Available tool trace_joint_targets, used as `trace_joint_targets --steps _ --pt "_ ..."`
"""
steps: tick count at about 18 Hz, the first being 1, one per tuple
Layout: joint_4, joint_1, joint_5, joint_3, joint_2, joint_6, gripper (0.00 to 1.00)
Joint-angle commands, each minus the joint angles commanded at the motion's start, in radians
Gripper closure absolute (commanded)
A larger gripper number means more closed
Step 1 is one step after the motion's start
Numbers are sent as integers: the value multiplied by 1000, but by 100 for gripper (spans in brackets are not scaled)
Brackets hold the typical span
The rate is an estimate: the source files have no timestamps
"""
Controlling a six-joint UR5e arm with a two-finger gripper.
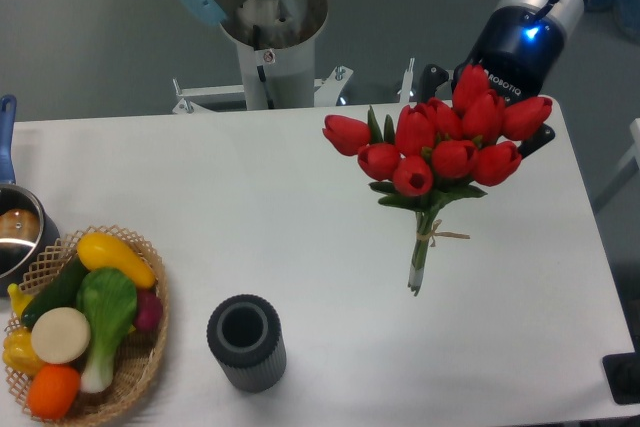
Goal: Place the flowers on the table
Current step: 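Tilt the held red tulip bouquet, swinging the blooms downward, then lower the tulip bouquet toward the table beside the black cup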
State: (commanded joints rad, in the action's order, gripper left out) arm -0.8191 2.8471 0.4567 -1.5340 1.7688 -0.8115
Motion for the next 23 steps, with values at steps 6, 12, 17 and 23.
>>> trace_joint_targets --steps 6,12,17,23 --pt "-5 -12 264 -2 -28 0 63" --pt "-9 -146 630 -5 -22 -6 63" --pt "-6 -199 743 -43 1 -46 63" --pt "-8 -249 847 -129 41 -191 63"
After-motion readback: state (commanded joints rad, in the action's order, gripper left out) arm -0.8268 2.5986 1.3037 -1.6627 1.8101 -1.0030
